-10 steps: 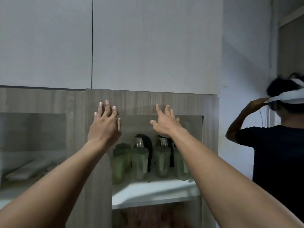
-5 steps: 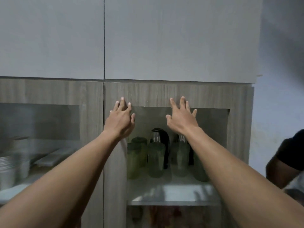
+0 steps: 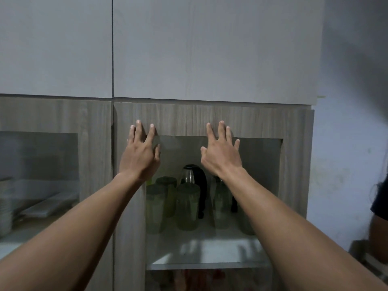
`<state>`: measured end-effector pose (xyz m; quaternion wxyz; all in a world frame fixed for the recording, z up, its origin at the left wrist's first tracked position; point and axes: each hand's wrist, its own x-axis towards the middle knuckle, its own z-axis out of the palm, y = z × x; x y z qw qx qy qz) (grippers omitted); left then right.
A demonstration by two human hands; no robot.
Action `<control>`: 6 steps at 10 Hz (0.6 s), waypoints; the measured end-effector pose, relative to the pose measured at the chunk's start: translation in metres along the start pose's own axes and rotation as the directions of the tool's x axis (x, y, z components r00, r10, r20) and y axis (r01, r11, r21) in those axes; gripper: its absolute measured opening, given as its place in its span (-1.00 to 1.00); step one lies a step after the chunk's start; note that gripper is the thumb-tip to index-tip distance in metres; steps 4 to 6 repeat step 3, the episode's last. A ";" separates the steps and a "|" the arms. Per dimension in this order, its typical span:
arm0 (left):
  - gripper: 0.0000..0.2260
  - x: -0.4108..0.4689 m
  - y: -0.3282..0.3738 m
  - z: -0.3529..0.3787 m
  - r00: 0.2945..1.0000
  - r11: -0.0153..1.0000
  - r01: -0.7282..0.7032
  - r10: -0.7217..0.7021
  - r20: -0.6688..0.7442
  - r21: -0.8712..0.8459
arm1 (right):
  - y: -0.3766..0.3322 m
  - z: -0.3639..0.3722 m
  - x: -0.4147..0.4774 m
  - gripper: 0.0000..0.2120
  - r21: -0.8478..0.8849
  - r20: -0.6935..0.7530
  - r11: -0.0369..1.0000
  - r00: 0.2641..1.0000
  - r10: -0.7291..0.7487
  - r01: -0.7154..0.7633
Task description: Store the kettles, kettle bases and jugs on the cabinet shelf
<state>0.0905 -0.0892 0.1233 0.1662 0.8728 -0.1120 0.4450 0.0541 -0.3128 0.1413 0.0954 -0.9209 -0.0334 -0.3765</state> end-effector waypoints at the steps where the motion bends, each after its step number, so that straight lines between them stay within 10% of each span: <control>1: -0.43 -0.002 -0.001 0.001 1.000 1.000 -0.001 0.001 0.014 0.028 | -0.001 -0.003 -0.003 -0.29 -0.005 0.027 1.000 1.000 0.011 -0.011; 6: -0.48 0.000 0.000 -0.018 0.999 0.998 0.012 -0.015 0.039 0.055 | -0.013 -0.027 -0.007 -0.33 0.148 0.112 0.984 0.991 0.078 -0.095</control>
